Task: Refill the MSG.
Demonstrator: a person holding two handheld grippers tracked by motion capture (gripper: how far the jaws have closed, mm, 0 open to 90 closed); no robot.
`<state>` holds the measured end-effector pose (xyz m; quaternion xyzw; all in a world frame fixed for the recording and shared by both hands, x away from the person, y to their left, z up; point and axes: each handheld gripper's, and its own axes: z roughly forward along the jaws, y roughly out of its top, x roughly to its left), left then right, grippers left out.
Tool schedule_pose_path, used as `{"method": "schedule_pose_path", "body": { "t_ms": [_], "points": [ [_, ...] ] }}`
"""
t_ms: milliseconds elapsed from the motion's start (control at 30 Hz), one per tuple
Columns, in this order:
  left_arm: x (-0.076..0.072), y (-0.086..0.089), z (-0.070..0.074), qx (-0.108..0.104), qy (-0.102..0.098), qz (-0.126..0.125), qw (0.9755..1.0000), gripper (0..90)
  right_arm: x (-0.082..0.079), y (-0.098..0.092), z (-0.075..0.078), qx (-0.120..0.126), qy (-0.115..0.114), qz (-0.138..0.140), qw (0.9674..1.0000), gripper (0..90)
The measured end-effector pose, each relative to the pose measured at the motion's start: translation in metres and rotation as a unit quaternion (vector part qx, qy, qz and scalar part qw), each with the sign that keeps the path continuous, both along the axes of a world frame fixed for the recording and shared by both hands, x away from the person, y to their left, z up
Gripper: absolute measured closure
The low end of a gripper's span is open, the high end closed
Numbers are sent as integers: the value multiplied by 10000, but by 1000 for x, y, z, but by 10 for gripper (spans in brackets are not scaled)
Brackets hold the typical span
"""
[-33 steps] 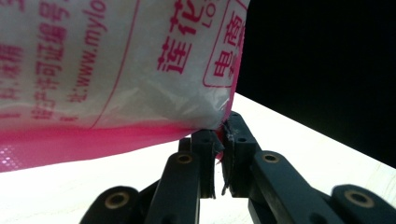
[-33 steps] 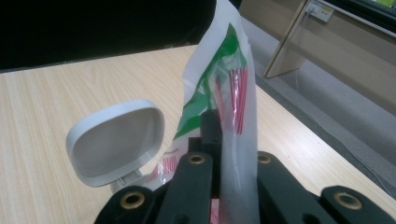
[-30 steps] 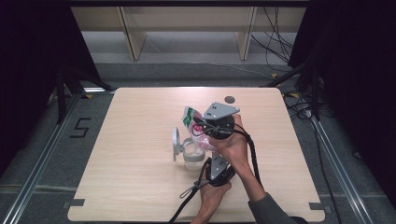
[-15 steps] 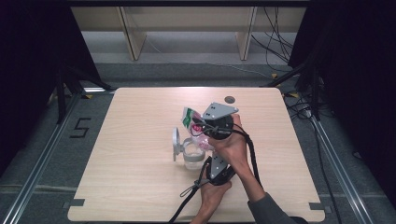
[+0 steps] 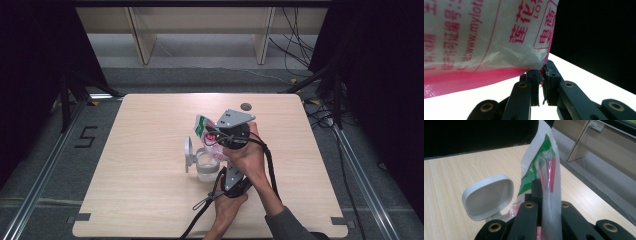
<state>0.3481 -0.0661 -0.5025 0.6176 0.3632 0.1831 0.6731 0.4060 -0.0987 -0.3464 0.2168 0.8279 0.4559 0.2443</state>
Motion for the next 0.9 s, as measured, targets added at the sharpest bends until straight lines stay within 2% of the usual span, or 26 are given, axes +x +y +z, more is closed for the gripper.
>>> {"method": "schedule_pose_path", "body": {
  "t_ms": [300, 767, 900],
  "points": [
    [0, 1, 0, -49, 80, -46, 9999, 837, 0, 1, 0, -19, 11, 56, 10000, 900],
    [1, -1, 0, -32, 69, -29, 10000, 837, 0, 2, -1, -82, 84, 85, 9999, 900],
    [1, -1, 0, 18, -4, -11, 10000, 837, 1, 2, -1, -75, 85, 106, 9999, 900]
  ]
}}
